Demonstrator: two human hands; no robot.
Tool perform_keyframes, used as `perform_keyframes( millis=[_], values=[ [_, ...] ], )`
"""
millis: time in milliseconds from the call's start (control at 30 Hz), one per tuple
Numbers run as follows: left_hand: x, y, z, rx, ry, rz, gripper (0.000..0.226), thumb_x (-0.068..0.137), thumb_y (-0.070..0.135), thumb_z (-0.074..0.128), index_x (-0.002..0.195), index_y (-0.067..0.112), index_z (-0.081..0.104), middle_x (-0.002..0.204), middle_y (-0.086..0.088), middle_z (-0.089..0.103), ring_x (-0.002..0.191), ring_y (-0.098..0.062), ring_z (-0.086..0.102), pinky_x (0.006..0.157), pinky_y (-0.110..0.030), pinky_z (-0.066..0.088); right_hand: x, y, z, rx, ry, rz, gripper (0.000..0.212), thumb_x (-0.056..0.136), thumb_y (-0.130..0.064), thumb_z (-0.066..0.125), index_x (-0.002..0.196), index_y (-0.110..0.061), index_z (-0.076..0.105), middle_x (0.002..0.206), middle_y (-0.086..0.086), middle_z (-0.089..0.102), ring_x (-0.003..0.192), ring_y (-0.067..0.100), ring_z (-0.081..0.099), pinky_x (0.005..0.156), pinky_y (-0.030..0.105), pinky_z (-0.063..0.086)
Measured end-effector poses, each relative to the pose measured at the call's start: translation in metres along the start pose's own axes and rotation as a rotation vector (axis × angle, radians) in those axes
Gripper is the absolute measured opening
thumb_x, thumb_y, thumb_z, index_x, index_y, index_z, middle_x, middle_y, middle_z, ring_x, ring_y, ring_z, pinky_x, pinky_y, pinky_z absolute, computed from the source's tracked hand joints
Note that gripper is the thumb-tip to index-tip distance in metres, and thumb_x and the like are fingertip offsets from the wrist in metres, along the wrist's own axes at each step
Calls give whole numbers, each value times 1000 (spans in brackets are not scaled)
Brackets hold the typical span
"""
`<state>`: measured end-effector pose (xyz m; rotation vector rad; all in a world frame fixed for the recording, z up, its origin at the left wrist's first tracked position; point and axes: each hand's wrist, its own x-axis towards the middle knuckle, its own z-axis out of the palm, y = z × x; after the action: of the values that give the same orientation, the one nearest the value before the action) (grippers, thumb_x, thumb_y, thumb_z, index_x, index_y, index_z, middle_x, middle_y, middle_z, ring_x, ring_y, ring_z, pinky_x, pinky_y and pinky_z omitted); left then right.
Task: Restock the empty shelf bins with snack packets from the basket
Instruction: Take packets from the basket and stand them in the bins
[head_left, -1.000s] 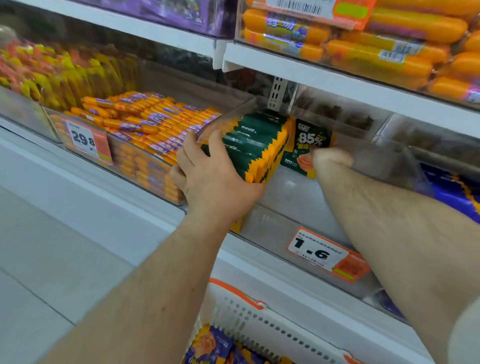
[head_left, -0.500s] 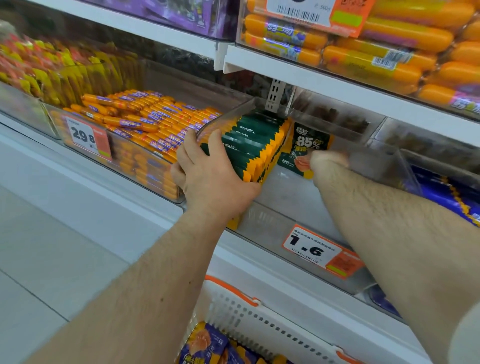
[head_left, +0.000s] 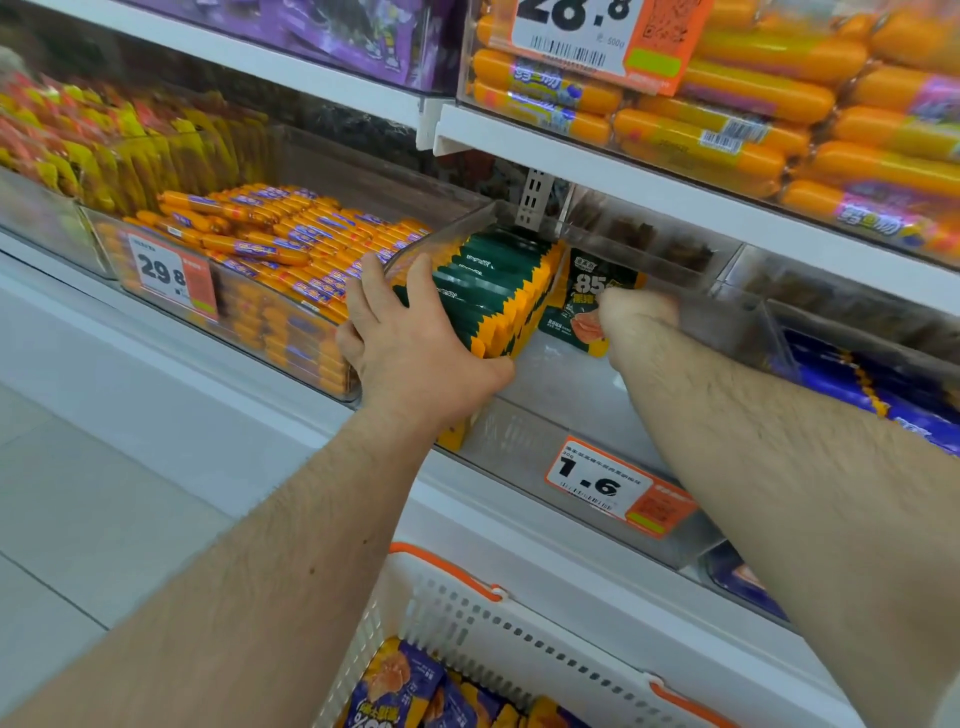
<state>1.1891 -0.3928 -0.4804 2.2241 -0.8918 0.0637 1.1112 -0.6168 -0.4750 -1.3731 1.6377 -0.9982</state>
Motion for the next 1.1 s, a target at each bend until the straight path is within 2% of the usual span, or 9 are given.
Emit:
perform_keyframes(
  millis=[167,333,467,600,733,833,1000,1067,1100],
  values=[
    [-24,8,-14,-19,77,153,108,59,56,78,148,27,22,160,-11,0,147,-33,-3,115,-53,7,-65,-3,-34,116,-107,-185,17,79,-17,69,90,-4,68,84,9,70,67,23,58,54,30,43],
    [-69,17,-31,-62,218,439,76,59,49,71,126,21,48,128,-8,41,121,-28,36,96,-40,26,-155,16,-101,67,-163,-611,16,79,-16,68,65,-22,64,65,-9,61,68,6,57,65,24,47],
    [-111,15,-27,92,-135,503,50,72,42,68,117,22,58,117,-3,52,114,-28,48,94,-41,33,-209,62,-141,177,-210,-755,30,79,-10,68,61,-30,55,54,-14,54,54,0,49,55,17,40],
    [-155,2,-10,343,-701,443,47,83,40,63,127,28,52,125,5,55,116,-21,52,98,-40,39,-223,142,-149,124,-308,-608,31,83,-9,67,62,-27,54,55,-12,51,51,2,46,52,15,37],
    [-182,-11,12,447,-1081,467,52,90,41,57,138,25,46,132,4,53,117,-19,53,100,-40,45,-209,243,-137,-331,-478,-398,21,88,-16,61,68,-17,55,64,-2,56,62,15,54,57,30,42],
    [-193,-20,25,425,-1166,460,50,94,37,55,140,21,44,137,2,50,119,-19,52,98,-34,45,-197,320,-130,-671,-685,-158,24,90,-20,55,67,-17,50,62,3,50,58,19,50,55,35,42],
    [-197,-27,44,474,-1233,479,42,95,39,54,134,23,48,136,3,52,117,-19,53,96,-34,45,-189,410,-138,-960,-749,163,34,85,-16,62,71,-19,32,69,3,43,54,16,41,46,30,31],
    [-196,-30,51,473,-1250,468,42,95,39,54,134,24,49,135,3,53,116,-19,54,99,-36,46,-190,423,-140,-961,-743,256,34,80,-23,72,93,-13,42,85,6,54,65,17,53,48,30,40],
    [-196,-32,55,472,-1256,465,43,95,38,54,135,23,49,135,2,53,116,-19,54,100,-37,46,-189,432,-139,-910,-741,314,55,76,-33,79,109,-8,43,98,8,58,77,20,59,53,30,44]
  ],
)
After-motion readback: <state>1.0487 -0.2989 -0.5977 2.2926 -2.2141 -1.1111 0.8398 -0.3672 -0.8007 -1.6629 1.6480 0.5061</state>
